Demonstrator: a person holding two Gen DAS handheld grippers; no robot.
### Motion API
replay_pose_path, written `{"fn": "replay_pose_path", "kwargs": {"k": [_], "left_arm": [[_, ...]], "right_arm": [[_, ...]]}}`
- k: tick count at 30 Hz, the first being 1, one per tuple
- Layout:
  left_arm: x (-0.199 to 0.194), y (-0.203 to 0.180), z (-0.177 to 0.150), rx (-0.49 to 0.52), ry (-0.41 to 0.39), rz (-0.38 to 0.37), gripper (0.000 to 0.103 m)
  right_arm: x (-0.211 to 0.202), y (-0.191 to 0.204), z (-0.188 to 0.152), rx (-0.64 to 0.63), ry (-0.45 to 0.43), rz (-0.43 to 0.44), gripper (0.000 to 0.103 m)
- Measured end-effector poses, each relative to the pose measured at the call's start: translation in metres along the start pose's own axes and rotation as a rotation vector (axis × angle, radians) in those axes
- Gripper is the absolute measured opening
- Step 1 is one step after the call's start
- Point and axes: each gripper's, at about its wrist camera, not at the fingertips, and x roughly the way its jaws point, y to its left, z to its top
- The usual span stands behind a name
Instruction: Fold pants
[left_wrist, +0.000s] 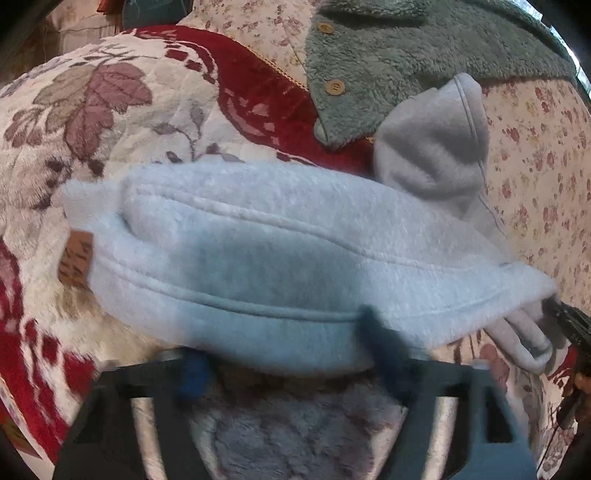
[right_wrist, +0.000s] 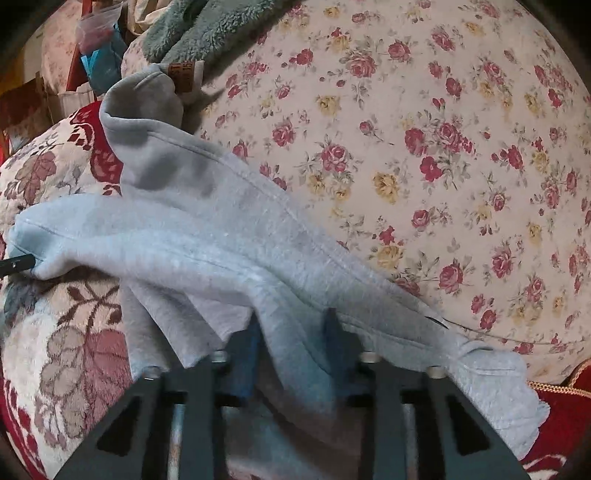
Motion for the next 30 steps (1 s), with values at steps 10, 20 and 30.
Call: {"fn": "replay_pose_path", "kwargs": {"k": [10,20,30], "left_arm": [[-0.029,0.005,0.007,0.009,-0.03,-0.104,0.019],[-0.077,0.019,0.003,0.084,-0.044,-0.158,0.014],[-0.104,0.056,-0.009,0.173,-0.055,-0.115,0.014]], "right_arm": [[-0.087,0.01,-0.007,0.067,-0.147,-0.003,0.017],[-0.19,0.062,-0.063,0.036,-0.203,0.004,0.017],[-0.199,0.115,-0.148,0.052,-0.057,0.091,0.017]]}}
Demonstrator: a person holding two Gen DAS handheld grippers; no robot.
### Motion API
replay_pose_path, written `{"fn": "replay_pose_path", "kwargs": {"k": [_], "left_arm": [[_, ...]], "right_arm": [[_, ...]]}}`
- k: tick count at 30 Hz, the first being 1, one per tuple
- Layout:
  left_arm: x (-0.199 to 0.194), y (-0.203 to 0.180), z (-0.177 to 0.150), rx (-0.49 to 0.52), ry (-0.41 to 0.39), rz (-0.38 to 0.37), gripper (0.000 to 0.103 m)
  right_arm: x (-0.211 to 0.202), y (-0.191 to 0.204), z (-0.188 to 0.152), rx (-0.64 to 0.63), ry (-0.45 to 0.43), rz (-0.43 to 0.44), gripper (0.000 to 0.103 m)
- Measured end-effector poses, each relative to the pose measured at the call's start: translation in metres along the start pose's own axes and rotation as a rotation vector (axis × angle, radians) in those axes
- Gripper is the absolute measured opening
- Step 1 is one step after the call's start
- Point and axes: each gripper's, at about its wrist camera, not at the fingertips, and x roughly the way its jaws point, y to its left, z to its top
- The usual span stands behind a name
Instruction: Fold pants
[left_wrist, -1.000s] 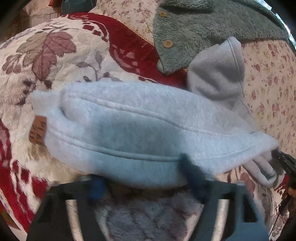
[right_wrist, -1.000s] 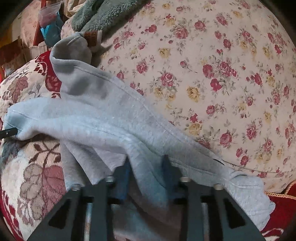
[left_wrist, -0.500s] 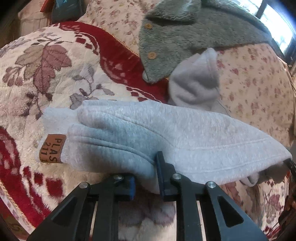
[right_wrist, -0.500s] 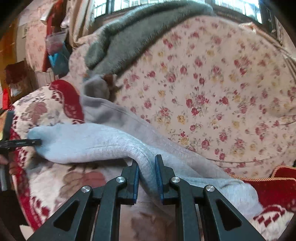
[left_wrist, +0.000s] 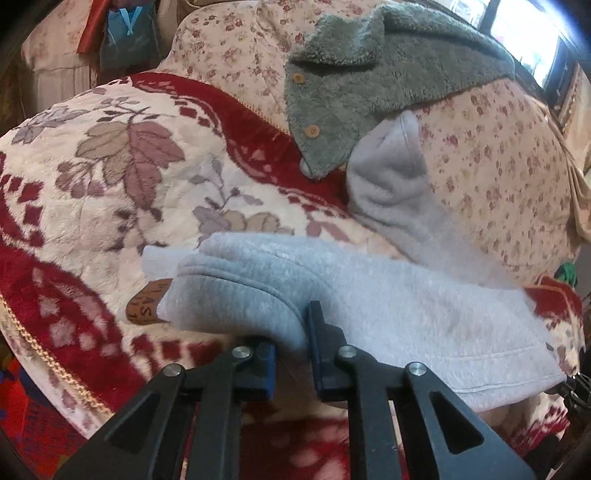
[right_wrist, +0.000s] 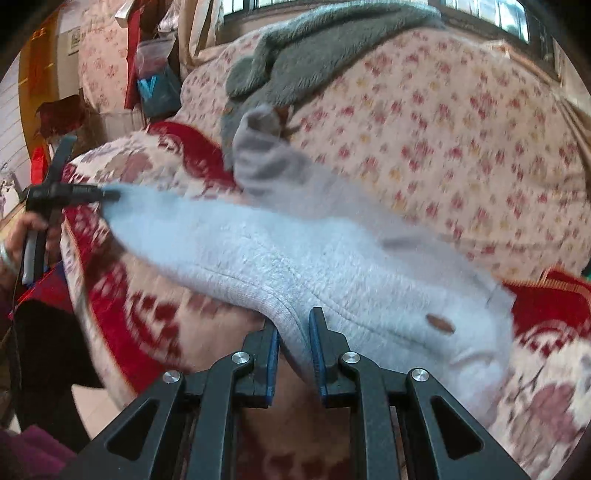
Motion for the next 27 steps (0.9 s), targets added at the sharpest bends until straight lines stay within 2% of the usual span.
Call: {"fn": "replay_pose_path", "kwargs": {"k": [7,10,16,18,23,27], "left_arm": [[0.008,0.016,-0.026,-0.005,0.042,0.002,0.013],[0.008,0.022,-0.03,-0.017,0.042,-0.01,0.013],[0.001,0.026,-0.03,-0.007,0.032,-0.024,0.013],[0.001,0.029,-0.03,-0.022,0.027,-0.022,0.017],[-0.003,0.04,-0.026,-0.08,-0.022,0.028,0.06],[-0.004,0.049,-0.012,-0.158,-0.06,0.0,0.076]], "right_arm": [[0.024,0.026,-0.042,-0.018,0.124,0.056,0.017],[0.025,0.035,-0.052,-0.04,0.147,0.066,0.017],[0.007,0.059,-0.061,-0.067,0.17,0.143,0.017],[0.009,0.07,-0.066,-0.109,0.193,0.159,0.017],[0.032,0.067,-0.077,-0.095,0.244,0.175,0.017],[0.035,0.065,-0.078,-0.101,0.255,0.191,0.017]]}}
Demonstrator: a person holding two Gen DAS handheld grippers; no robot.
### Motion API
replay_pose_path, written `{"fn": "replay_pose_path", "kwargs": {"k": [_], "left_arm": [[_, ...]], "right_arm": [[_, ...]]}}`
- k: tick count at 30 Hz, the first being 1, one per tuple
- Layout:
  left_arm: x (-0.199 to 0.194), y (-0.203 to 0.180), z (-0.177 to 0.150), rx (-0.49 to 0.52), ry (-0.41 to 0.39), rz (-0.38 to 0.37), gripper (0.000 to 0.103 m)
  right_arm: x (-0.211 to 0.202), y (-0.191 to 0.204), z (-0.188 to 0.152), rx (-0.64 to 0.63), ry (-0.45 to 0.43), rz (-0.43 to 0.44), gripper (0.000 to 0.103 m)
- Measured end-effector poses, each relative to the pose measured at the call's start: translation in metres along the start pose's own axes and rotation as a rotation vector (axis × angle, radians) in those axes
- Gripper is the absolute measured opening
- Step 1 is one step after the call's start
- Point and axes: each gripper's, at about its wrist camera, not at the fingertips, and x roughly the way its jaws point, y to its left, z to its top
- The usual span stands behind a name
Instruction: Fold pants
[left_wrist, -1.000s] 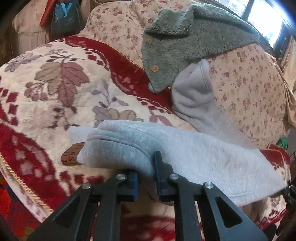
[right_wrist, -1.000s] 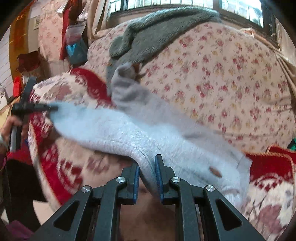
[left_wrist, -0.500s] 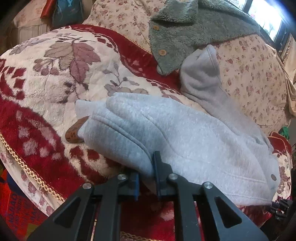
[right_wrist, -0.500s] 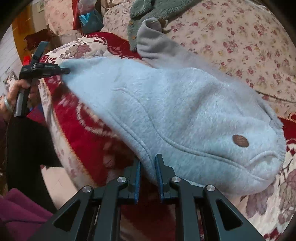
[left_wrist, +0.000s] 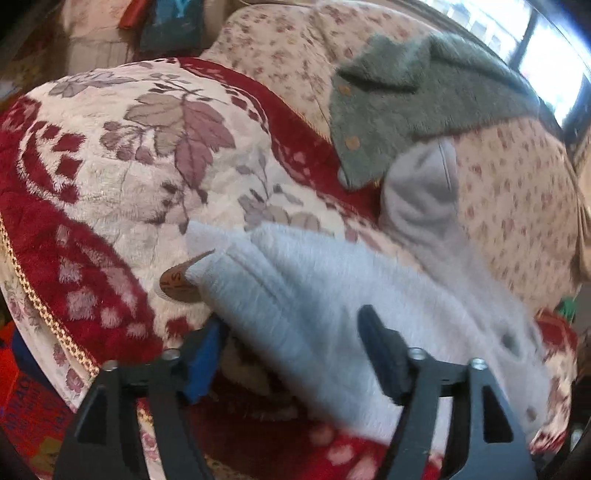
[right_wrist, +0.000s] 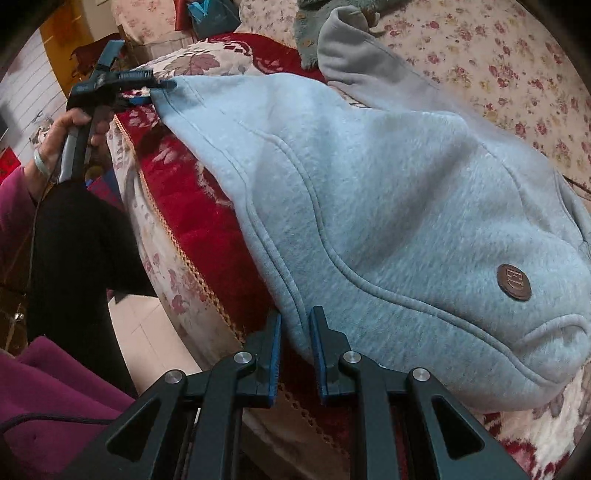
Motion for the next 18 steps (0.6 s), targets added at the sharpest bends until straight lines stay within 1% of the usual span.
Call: {"fn": "replay_pose_path", "kwargs": {"k": [1,2,3,4,5,6,7,8,10,11,12,13,14,16,17,18], "left_arm": [[0.004,0.001,0.004,-0.018,0.004,-0.007,0.082],[0.012,0.002,0.007,-0.033,0.022,-0.01,0.084],[0.017,0.002,0.009,-0.042,0.034,0.002,0.084],[0.023,0.001,0.01,-0.043,0.045,0.015,0.081],[0.026,-0.002,0.012,-0.028,0.046,0.014,0.062],[0.027,-0.01,0.014,0.018,0.03,0.004,0.048],[0.024,-0.02,0.017,0.082,0.006,0.013,0.024],[0.02,-0.026,0.019,0.122,-0.016,-0.01,0.02],[0.005,-0.035,0.024,0.185,-0.078,-0.11,0.017],[-0.001,-0.039,0.024,0.226,-0.101,-0.112,0.017],[-0.002,-0.04,0.024,0.257,-0.105,-0.089,0.017],[0.0,-0.038,0.023,0.274,-0.089,-0.05,0.017],[0.008,-0.03,0.022,0.263,-0.052,-0.007,0.017],[0.025,-0.007,0.018,0.193,0.031,0.067,0.017],[0.034,0.007,0.013,0.15,0.076,0.096,0.022],[0.039,0.015,0.009,0.126,0.096,0.109,0.026]], "right_arm": [[0.0,0.0,0.0,-0.005,0.003,-0.001,0.017],[0.001,0.0,0.0,-0.007,0.005,-0.001,0.017],[0.001,0.0,0.001,-0.01,0.009,-0.004,0.017],[0.003,0.001,0.002,-0.012,0.01,-0.005,0.017],[0.003,0.001,0.002,-0.015,0.012,-0.007,0.017],[0.003,0.001,0.002,-0.015,0.013,-0.007,0.017],[0.003,0.001,0.002,-0.014,0.015,-0.006,0.017],[0.003,0.0,0.003,-0.013,0.016,-0.006,0.017],[0.003,0.0,0.003,-0.012,0.021,-0.006,0.018],[0.003,0.0,0.004,-0.01,0.022,-0.006,0.018],[0.003,-0.001,0.005,-0.008,0.023,-0.001,0.02],[0.004,0.0,0.006,-0.008,0.024,-0.002,0.02],[0.004,0.0,0.007,-0.011,0.025,-0.003,0.02],[0.005,0.0,0.007,-0.02,0.027,-0.006,0.02],[0.006,0.0,0.007,-0.022,0.027,-0.005,0.02],[0.006,-0.001,0.007,-0.021,0.026,0.0,0.02]]}}
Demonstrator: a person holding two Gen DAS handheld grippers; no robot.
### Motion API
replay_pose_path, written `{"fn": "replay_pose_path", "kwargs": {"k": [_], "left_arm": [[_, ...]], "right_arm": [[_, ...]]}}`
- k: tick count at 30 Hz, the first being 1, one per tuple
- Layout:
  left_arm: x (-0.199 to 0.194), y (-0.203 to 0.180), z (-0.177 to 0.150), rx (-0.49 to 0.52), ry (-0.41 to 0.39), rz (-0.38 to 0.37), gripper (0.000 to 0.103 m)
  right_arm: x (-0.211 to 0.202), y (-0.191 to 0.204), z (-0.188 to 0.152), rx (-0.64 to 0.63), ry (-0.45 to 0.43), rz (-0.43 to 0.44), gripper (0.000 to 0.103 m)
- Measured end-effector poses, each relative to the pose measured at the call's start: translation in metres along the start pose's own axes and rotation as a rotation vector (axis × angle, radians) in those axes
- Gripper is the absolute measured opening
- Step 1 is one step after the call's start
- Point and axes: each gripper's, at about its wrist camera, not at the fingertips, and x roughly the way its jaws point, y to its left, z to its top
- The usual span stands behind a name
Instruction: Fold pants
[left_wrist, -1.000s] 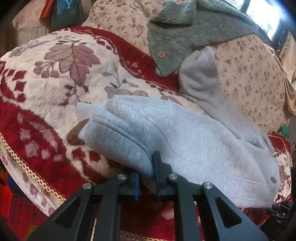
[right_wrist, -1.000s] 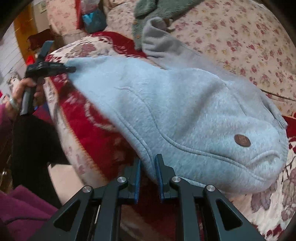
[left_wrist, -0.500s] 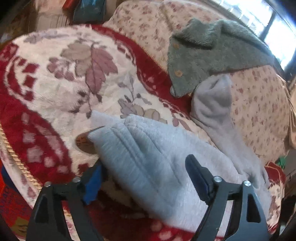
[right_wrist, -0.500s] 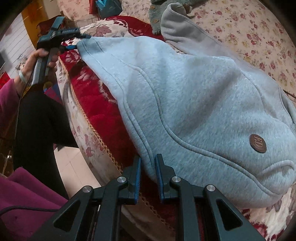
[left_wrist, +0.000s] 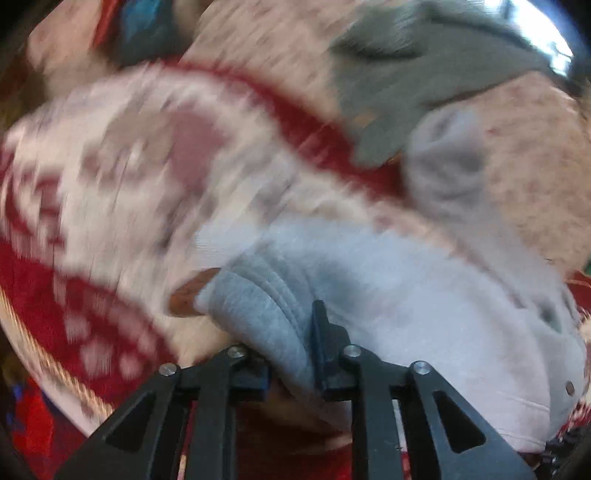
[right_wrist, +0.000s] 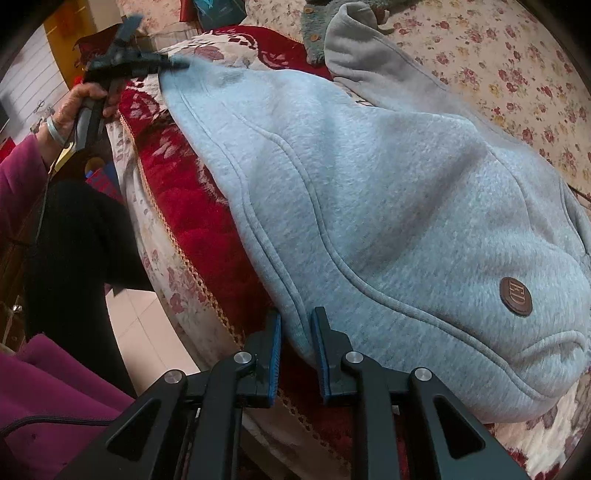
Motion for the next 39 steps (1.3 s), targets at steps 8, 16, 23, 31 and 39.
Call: {"fn": "replay_pose_path", "kwargs": {"k": [8,16,23,31,39], "left_arm": [[-0.032,0.012,-0.015,-0.085,-0.078,0.113,0.071],[-0.091,-0.082,-0.023,0.146,-0.219,0.037,0.076],[-0.086,-0.199,-0.057,0.424,-0.118,-0.195,0.079],[-0.055,-0.287,-0.103,0.536,0.017,-0.332,0.079],[-0.027,-0.32,-0.125,0.513,0.106,-0.364,0.079]], "right_arm": [[-0.013,-0.029,-0.004,0.174,-0.041,0.1,0.027],[-0.068,-0.08,-0.039,0.397,-0.139,0.051,0.067],[-0.096,-0.161,-0.094,0.771,-0.236,0.066,0.074],[-0.074,-0.2,-0.111,0.982,-0.336,0.222,0.081],[-0.061,-0.219,-0.112,1.054,-0.497,0.242,0.032]]}}
